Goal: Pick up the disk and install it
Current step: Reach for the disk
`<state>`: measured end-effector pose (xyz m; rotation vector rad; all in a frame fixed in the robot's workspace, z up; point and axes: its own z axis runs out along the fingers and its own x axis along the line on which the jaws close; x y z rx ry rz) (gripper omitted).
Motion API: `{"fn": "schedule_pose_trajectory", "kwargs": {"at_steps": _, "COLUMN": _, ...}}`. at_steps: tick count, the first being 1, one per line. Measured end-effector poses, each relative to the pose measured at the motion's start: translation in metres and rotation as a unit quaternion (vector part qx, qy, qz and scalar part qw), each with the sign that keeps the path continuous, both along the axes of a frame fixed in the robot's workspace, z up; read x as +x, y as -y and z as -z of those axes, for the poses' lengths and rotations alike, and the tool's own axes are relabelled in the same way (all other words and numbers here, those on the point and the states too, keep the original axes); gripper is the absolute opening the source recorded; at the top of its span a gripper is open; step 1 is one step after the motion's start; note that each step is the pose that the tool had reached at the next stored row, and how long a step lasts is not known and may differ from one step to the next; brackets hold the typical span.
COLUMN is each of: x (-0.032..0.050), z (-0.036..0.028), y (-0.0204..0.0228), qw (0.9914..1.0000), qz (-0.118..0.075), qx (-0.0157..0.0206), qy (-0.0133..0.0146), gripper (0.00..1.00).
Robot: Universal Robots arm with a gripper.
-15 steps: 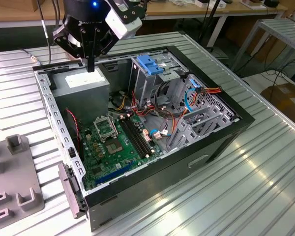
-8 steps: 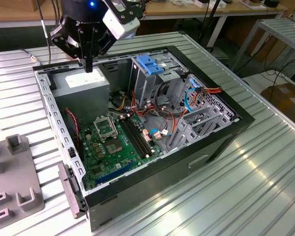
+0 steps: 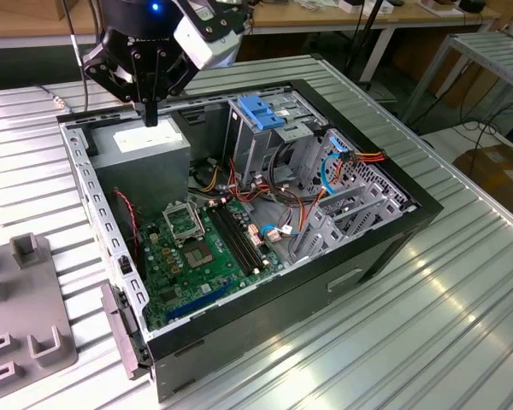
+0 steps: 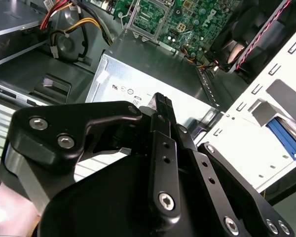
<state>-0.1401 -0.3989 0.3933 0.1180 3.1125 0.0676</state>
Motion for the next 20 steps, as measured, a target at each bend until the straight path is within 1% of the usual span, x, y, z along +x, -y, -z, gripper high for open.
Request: {"fn": "schedule_pose_trajectory", "kwargs": {"at_steps": 20, "x": -0.0144, "z": 0.0000, "y": 0.0000, "qw": 1.00000, "qz": 0.000, "qx": 0.0000, "qy": 0.0000, "gripper": 0.10}}
